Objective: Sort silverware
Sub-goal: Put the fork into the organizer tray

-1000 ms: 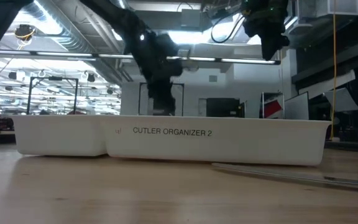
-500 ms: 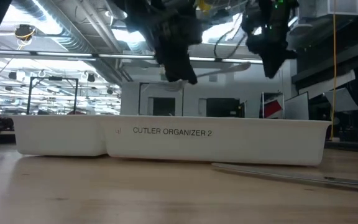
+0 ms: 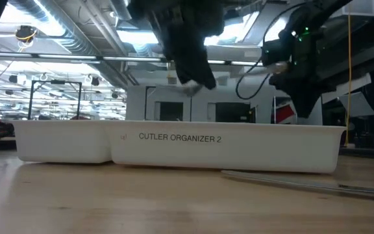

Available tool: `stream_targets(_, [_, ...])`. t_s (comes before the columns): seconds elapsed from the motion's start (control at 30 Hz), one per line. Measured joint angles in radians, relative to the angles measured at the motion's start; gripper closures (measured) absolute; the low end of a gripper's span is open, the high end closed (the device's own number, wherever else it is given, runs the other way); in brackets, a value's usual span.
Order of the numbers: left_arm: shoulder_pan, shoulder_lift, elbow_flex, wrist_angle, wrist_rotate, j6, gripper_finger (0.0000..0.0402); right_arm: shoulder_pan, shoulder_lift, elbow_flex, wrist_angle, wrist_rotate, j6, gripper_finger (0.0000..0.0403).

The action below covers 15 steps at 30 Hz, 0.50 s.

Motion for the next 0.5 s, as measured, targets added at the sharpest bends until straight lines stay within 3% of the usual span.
stream_targets(0.17, [-0.018, 0.07, 0.0, 0.053, -0.077, 0.004, 0.0385, 0.0, 0.0, -0.056, 0.081, -0.039, 0.001, 0.0322])
stream_targets(0.5, [-0.015, 0.188, 0.006, 0.033, -0.105, 0.003, 0.0384, 0.0, 0.0, -0.073, 0.128, -0.093, 0.0, 0.0322])
